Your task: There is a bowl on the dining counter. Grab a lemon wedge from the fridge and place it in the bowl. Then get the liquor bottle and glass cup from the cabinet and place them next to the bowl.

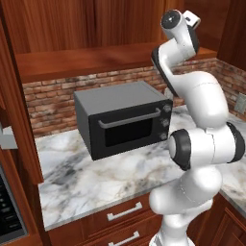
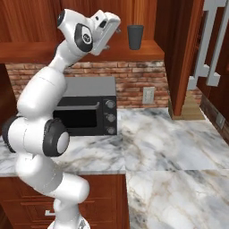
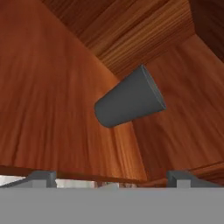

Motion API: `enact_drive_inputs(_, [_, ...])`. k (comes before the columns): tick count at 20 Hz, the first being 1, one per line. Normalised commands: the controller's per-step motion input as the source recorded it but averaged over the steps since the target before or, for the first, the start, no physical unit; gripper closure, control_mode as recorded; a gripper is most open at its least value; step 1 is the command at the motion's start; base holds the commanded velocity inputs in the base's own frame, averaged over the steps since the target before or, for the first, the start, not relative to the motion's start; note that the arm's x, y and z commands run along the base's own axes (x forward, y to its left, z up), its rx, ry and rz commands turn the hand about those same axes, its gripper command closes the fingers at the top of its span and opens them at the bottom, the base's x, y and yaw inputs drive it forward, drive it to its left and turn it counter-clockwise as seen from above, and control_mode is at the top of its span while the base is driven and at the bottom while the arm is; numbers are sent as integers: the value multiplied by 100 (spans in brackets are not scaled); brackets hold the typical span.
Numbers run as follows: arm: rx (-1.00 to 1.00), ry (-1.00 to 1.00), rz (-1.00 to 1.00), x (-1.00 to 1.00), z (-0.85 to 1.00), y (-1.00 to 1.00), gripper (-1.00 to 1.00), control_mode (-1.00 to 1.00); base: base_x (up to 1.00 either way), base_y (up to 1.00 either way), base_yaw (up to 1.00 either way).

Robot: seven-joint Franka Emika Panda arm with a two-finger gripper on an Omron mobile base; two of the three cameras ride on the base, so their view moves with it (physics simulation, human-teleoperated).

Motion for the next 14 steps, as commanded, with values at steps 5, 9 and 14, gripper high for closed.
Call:
enact_drive_inputs(5, [-1,1,-10,67,12,-31,-100,-100,0,0,0])
enact_drive_inputs(9, [0,3,0,52,27,-14,-100,-100,0,0,0])
enact_drive_inputs(14, [0,5,0,22,37,-12,-100,-100,0,0,0])
